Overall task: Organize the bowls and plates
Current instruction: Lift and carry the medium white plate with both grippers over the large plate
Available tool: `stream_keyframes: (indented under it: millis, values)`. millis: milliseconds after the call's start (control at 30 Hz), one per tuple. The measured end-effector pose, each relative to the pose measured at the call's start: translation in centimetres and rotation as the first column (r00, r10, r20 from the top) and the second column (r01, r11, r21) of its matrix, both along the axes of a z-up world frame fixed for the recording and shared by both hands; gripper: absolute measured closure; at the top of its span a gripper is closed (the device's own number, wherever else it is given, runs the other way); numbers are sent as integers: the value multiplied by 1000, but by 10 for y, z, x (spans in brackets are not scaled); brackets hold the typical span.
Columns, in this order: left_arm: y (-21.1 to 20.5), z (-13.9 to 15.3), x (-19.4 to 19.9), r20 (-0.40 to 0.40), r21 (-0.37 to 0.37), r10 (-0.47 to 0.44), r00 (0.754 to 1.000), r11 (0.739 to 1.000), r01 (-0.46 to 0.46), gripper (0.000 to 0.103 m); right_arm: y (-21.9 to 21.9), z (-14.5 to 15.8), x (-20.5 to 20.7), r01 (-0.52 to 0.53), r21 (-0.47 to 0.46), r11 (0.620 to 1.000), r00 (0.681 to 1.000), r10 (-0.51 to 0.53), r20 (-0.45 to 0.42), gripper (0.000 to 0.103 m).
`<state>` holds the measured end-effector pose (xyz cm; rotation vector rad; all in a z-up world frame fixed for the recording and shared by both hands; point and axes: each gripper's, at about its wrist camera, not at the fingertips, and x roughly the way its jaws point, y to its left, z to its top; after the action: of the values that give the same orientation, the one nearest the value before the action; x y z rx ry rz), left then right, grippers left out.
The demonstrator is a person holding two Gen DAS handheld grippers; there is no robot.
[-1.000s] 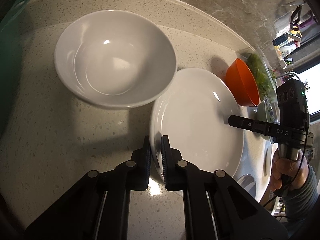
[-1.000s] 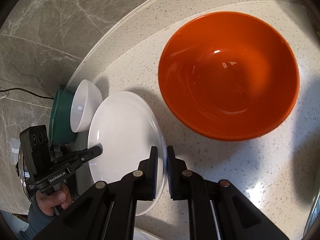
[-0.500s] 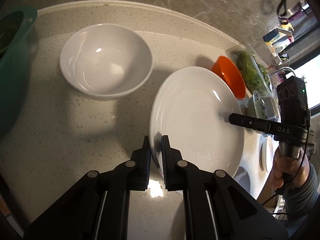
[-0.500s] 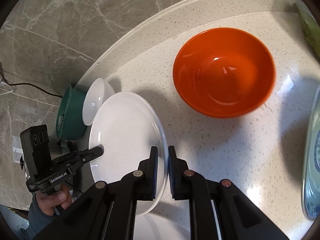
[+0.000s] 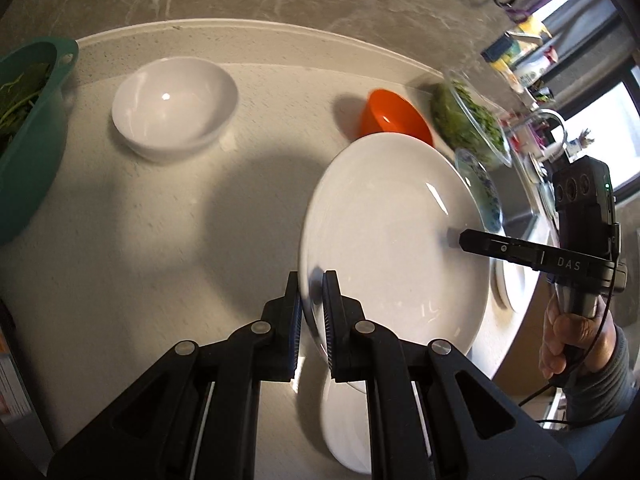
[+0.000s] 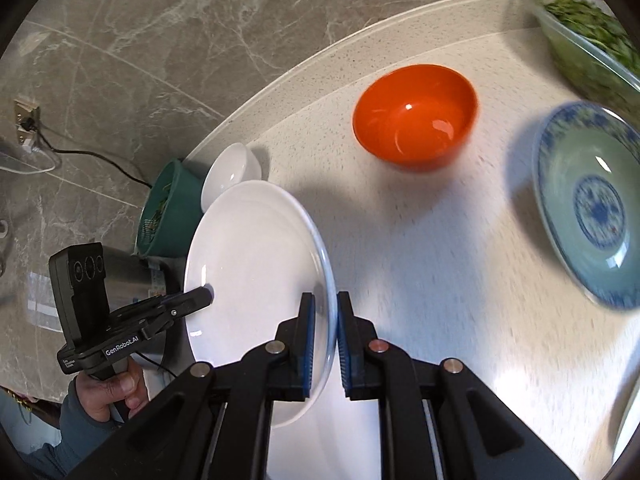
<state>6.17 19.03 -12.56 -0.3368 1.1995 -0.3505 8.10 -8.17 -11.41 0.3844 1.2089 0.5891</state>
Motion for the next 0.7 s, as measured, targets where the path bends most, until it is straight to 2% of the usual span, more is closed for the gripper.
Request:
stream_keyframes:
  millis: [200,433,700]
  values:
    - [-19,-4,-38,-24,-14,-37,999,999,36,95,-22,-6,-43,40,14,999,999,-40,-24,89]
    - [-39,-20,-80,-58,-4,-82,995,997,82,95,-45,-28,-87,96,36,995,992,-93,-82,88]
    - [-52,-39,-110,-87,20,-113,990,993,116,94,-55,-55,-109,134,30,991,983,-129,-130,88]
